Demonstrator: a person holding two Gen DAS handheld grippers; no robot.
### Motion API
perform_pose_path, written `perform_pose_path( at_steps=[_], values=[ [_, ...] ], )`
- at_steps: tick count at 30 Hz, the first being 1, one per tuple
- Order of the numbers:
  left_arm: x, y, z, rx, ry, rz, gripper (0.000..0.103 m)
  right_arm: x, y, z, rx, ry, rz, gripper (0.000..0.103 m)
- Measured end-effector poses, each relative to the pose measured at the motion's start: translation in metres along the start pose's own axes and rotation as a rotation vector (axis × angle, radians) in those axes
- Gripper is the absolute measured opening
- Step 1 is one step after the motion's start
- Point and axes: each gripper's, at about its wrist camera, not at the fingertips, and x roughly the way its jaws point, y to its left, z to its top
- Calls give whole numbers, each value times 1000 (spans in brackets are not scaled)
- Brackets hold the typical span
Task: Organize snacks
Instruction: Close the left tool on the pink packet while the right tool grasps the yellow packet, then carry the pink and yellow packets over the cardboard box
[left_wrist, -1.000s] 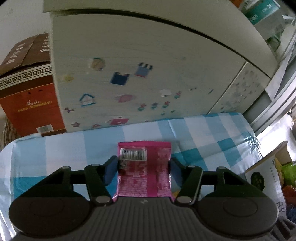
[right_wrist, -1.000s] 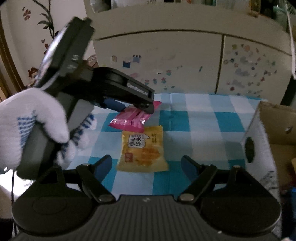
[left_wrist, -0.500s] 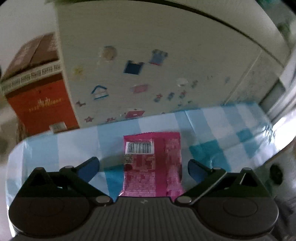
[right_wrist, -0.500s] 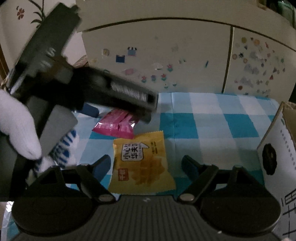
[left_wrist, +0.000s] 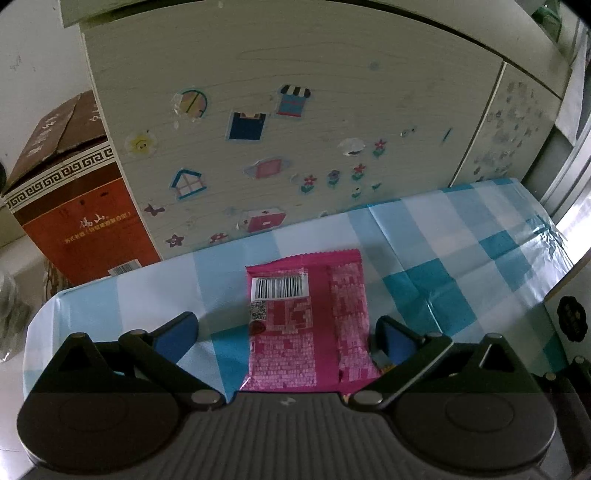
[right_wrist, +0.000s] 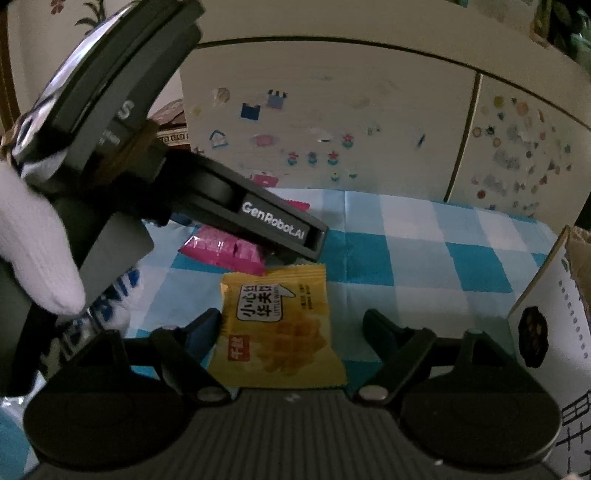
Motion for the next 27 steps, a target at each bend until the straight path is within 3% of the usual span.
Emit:
perform_pose_path(
  at_steps=[2, 4, 7, 10, 18, 27],
  values=[
    [0, 0, -2, 7, -10, -1, 103, 0, 1, 0, -11, -7, -4, 79],
    [-1, -1, -2, 13, -15, -1, 103, -1, 1, 1, -13, -12, -11, 66],
    [-6, -1, -2, 27, -24, -18, 93, -5, -1, 2, -2, -7, 8, 60],
    [-15, 0, 0, 24, -31, -29, 62, -9, -5, 3, 27, 4, 24, 58],
    [-39, -4, -20, -1, -10, -8, 58, -44, -11, 7, 59, -5, 16, 57],
    [-101, -17, -48, 24, -33, -4, 58, -110, -23, 3, 96, -18, -12, 57]
  ],
)
